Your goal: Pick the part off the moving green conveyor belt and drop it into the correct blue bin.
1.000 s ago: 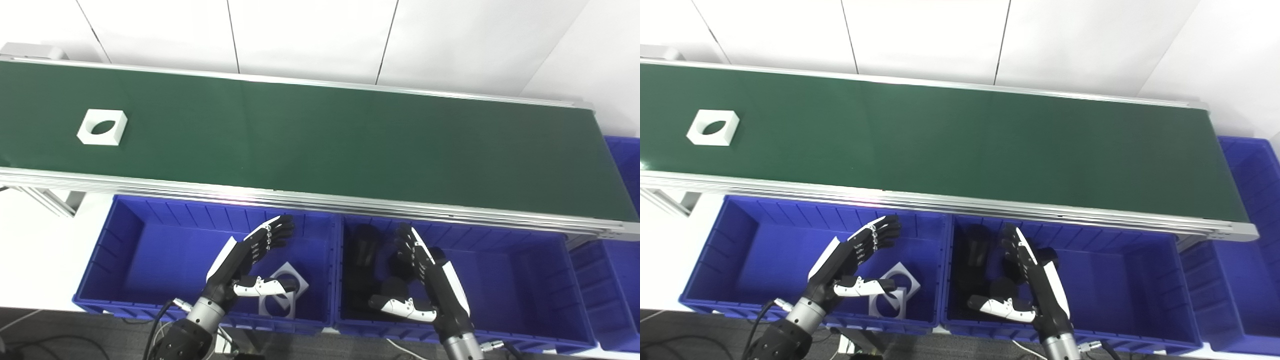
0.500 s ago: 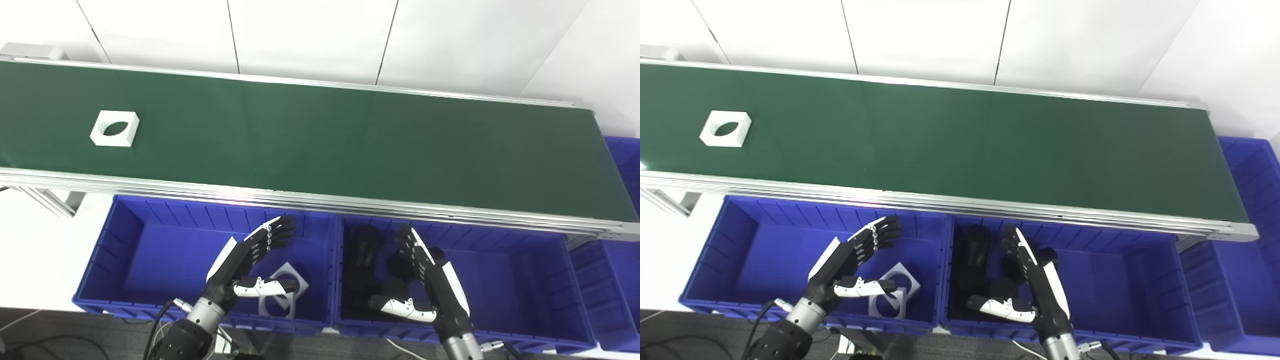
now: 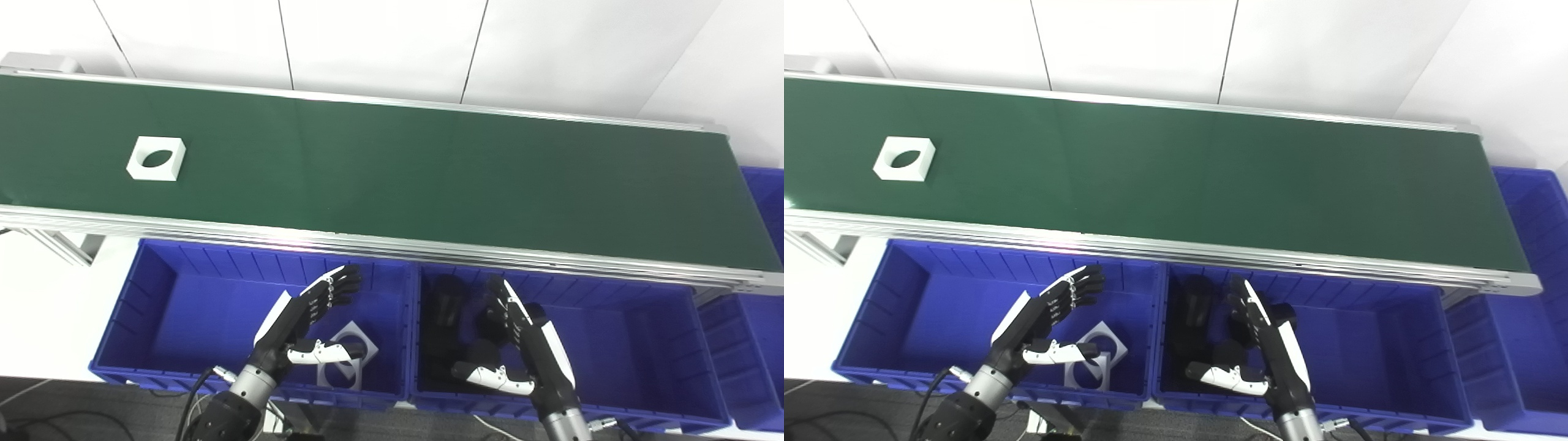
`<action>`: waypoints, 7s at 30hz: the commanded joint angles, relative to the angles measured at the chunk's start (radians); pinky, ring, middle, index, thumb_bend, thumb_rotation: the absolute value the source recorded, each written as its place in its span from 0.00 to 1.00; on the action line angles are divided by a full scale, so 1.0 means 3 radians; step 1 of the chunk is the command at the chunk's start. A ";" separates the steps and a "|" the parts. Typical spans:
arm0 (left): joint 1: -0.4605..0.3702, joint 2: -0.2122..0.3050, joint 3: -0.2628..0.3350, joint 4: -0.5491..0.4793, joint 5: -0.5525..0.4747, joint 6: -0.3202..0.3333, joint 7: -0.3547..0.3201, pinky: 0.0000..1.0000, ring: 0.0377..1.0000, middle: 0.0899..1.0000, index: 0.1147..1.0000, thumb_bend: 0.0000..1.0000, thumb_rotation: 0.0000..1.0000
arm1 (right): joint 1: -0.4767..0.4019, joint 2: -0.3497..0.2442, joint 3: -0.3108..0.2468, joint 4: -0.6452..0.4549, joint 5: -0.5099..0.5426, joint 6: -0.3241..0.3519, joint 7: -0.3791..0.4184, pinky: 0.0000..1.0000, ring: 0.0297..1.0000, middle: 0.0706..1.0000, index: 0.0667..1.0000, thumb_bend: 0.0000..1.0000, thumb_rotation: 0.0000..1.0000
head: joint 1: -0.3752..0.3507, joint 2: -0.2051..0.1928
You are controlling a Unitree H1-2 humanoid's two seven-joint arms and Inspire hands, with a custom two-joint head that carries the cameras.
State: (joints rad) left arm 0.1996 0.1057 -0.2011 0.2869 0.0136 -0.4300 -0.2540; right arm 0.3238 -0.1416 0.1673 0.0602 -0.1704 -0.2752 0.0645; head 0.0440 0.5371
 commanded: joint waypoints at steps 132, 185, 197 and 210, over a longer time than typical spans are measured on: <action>-0.2638 0.1137 -0.0182 0.1229 0.1703 0.0177 0.0990 0.49 0.50 0.42 0.45 0.52 0.00 | -0.0208 -0.0023 -0.0166 0.0055 0.0231 -0.0584 0.0022 0.86 0.88 0.88 0.92 0.89 0.42 | -0.0005 0.0601; -0.0490 0.0746 -0.0323 -0.0667 0.1455 0.0702 0.0161 0.48 0.40 0.46 0.46 0.50 0.00 | -0.0061 0.0191 -0.0138 -0.0417 0.0034 -0.0092 -0.0025 0.86 0.87 0.87 0.92 0.91 0.45 | -0.0903 0.1018; -0.0527 0.0733 -0.0449 -0.0930 0.1823 0.1570 -0.0130 0.78 0.88 0.91 0.91 0.68 0.21 | -0.0048 0.0202 -0.0128 -0.0412 -0.0020 -0.0082 -0.0043 0.87 0.88 0.87 0.92 0.90 0.45 | -0.0840 0.0944; -0.0185 0.0274 0.0031 -0.0742 -0.0330 0.0146 -0.0334 0.75 0.79 0.81 0.82 0.88 0.54 | -0.0002 0.0155 -0.0127 -0.0440 -0.0025 -0.0060 -0.0014 0.90 0.89 0.88 0.93 0.89 0.45 | -0.0756 0.0894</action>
State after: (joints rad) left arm 0.1454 0.1964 -0.1947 0.0714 -0.0483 -0.3245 -0.3577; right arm 0.3233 -0.0895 0.1294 -0.0358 -0.1802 -0.2789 0.0603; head -0.1841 0.8038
